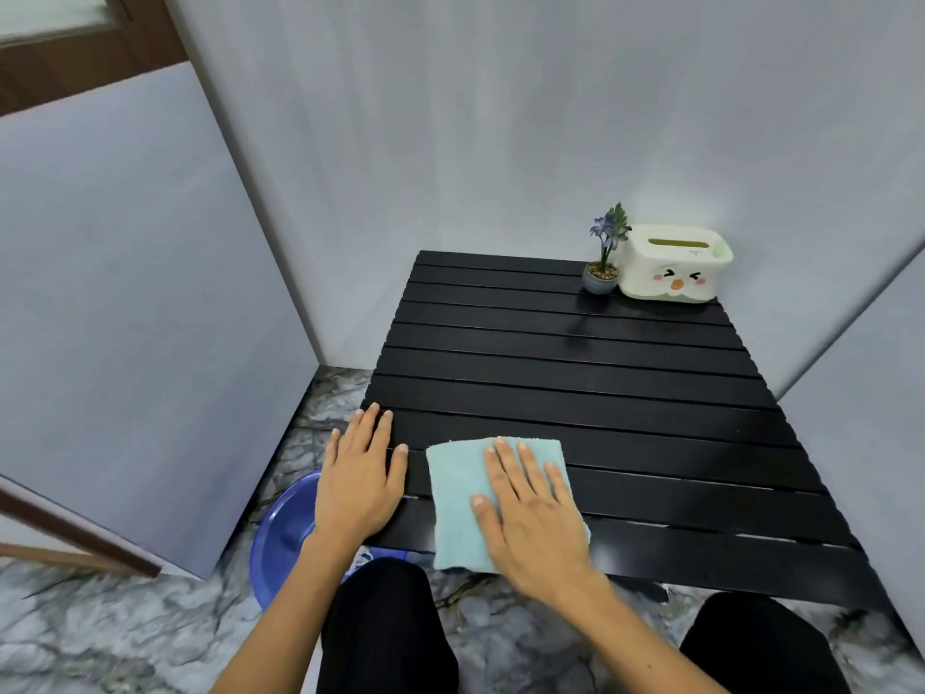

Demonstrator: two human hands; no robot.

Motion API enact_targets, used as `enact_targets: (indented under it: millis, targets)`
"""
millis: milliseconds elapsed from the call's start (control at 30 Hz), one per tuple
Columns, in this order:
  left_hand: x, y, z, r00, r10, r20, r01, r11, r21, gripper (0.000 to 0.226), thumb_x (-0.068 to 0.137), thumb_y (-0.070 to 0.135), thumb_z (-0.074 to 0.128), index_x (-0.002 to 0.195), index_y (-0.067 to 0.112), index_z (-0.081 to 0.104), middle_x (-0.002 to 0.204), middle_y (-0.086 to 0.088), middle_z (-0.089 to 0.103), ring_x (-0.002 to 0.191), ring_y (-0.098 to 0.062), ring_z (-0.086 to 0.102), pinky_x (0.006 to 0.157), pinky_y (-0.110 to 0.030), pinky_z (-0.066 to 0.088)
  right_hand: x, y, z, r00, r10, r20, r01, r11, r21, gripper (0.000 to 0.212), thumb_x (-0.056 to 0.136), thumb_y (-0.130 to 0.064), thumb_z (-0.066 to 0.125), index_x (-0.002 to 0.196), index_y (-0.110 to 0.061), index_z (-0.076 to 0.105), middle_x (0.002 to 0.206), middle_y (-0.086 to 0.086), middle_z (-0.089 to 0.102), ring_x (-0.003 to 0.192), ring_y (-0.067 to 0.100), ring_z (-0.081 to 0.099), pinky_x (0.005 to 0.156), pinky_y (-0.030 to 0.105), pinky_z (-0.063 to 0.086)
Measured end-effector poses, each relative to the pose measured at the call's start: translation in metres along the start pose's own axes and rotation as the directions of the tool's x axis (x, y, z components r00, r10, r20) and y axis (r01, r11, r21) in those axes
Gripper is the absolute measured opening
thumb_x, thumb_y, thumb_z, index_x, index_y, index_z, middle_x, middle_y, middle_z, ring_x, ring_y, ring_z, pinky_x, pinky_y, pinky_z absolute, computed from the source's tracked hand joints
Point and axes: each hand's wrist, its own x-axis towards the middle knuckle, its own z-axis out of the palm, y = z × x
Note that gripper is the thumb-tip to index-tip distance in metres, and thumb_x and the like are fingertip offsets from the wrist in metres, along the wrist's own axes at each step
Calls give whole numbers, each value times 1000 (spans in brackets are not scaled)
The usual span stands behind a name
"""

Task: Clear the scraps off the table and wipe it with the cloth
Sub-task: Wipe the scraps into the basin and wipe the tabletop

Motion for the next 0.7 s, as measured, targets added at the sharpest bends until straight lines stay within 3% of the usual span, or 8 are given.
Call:
enact_targets:
  millis: [67, 133, 200, 400, 500, 600, 700]
  targets:
    - [-1, 3, 1, 1000, 3, 1, -3, 999, 33, 74, 93, 52, 11, 153, 16, 34, 163, -3, 25, 152, -20, 17, 122, -44, 10, 1, 21, -7, 997, 43, 61, -43, 999, -10, 67, 99, -53, 19, 153, -17, 35, 161, -3, 27, 148, 21, 29, 117, 40, 8]
    - [-2, 6, 3, 1000, -3, 2, 2, 999, 43, 76, 92, 52, 9, 154, 15, 33, 163, -3, 25, 152, -20, 17, 122, -45, 11, 9, 37, -14, 993, 50, 102, -49, 999, -15, 77, 92, -58, -2, 159, -21, 11, 163, -8, 0, 153, 17, 5, 120, 36, -7]
    - [-2, 8, 4, 1000, -12, 5, 11, 999, 51, 76, 92, 51, 7, 154, 14, 31, 163, -2, 24, 152, -20, 16, 122, -44, 9, 21, 43, -18, 990, 85, 115, -85, 996, -8, 83, 84, -57, -14, 159, -23, -2, 165, -10, -9, 153, 15, -8, 120, 37, -9]
    - [-3, 15, 11, 1000, -19, -2, 19, 999, 47, 77, 91, 50, 5, 155, 15, 30, 163, 0, 23, 152, -19, 15, 122, -42, 8, 68, 17, -8, 959, 268, 90, -272, 961, 46, 87, 83, -55, -12, 159, -14, 3, 167, -1, -2, 153, 23, -7, 122, 48, -5]
    - [1, 13, 11, 1000, -30, -4, 30, 999, 33, 72, 93, 48, 11, 155, 16, 30, 163, 3, 23, 152, -16, 14, 123, -40, 8, 72, 11, -9, 976, 166, 142, -175, 983, 58, 87, 82, -56, -13, 159, -18, -2, 167, -5, -8, 152, 21, -13, 121, 46, -12]
    - [3, 12, 11, 999, -47, 1, 47, 999, 11, 59, 101, 41, 22, 154, 18, 31, 163, 4, 24, 152, -15, 15, 123, -41, 9, 49, 12, -10, 990, 13, 142, -26, 996, 88, 76, 93, -59, -3, 159, -23, 1, 164, -10, -9, 152, 17, -13, 120, 42, -16]
    - [4, 12, 11, 999, -49, -5, 49, 999, 4, 54, 104, 37, 31, 153, 17, 34, 162, 3, 27, 151, -17, 18, 123, -44, 11, 12, 14, -9, 994, -87, 61, 82, 993, 81, 71, 99, -60, 3, 157, -25, 24, 163, -10, 15, 152, 21, 13, 117, 43, -1]
